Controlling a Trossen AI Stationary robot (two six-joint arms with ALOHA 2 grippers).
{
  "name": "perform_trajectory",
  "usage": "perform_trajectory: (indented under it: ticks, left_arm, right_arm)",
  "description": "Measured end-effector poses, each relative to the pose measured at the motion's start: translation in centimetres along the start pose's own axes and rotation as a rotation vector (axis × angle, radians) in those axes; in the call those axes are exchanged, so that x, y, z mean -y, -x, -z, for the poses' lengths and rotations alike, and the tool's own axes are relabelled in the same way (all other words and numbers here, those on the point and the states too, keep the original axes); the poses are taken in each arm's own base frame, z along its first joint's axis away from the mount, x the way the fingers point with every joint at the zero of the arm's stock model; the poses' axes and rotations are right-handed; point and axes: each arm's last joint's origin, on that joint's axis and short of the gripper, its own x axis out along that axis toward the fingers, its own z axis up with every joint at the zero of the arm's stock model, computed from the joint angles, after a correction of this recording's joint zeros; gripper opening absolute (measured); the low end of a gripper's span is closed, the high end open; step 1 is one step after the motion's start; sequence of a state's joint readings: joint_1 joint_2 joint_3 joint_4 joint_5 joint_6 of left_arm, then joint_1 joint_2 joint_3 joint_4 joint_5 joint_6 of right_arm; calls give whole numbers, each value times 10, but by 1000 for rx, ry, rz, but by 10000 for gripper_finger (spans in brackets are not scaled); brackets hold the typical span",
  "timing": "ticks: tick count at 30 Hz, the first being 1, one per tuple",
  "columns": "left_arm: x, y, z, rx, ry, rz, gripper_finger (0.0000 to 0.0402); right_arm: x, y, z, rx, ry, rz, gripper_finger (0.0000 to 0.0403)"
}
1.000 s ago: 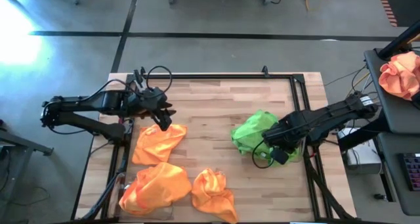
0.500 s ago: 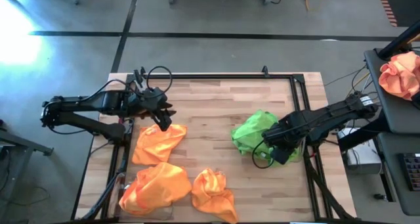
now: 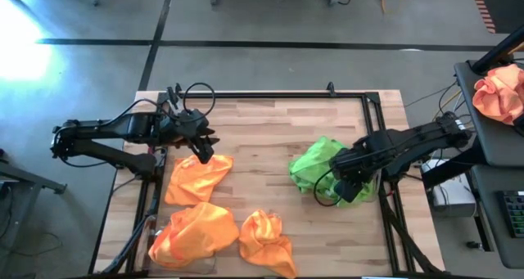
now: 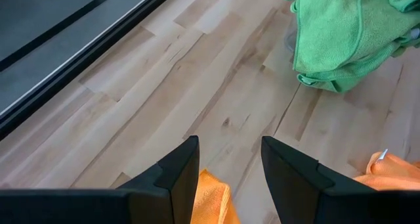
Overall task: Sort microfiber towel by color & place in baskets
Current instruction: Put the green towel into the right transparent bin
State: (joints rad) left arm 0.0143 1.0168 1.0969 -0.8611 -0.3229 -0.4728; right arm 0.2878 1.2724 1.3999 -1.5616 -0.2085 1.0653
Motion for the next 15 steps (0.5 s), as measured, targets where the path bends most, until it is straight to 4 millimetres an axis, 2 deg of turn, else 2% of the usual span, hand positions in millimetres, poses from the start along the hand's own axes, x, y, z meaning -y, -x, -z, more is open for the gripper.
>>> perform_trajectory:
  ticks: [15]
  left_arm:
    - [0, 0, 2, -32, -16, 17, 149]
  right_arm:
    - [-6, 36, 5, 69, 13, -128, 146]
